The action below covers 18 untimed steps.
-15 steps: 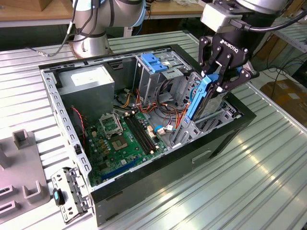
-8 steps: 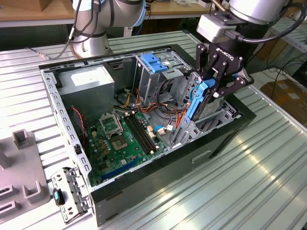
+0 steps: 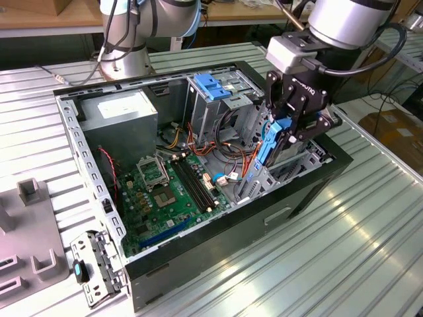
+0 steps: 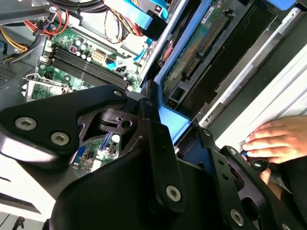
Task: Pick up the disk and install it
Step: 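Insert the disk into the insertion slot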
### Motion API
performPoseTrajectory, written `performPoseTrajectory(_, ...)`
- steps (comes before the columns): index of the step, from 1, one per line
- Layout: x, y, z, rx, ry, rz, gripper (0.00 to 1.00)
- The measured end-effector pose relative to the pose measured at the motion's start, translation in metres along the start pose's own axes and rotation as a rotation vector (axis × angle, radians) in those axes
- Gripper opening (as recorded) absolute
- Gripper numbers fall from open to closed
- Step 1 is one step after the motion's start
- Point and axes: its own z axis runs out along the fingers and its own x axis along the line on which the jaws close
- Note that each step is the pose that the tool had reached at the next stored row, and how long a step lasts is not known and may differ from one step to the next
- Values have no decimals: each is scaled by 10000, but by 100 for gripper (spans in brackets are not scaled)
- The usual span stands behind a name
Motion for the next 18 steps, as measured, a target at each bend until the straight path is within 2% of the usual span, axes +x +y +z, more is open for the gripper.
performPoseTrajectory(4,-1,-1,40,-21,1,0,37)
performPoseTrajectory(14,-1,-1,42,-22,1,1,38)
performPoseTrajectory(15,-1,-1,42,-22,1,1,44)
performPoseTrajectory(16,-1,-1,42,-22,0,0,44)
performPoseTrajectory(17,-1,-1,42,-21,2,0,51)
performPoseTrajectory(18,-1,-1,42,-22,1,0,51)
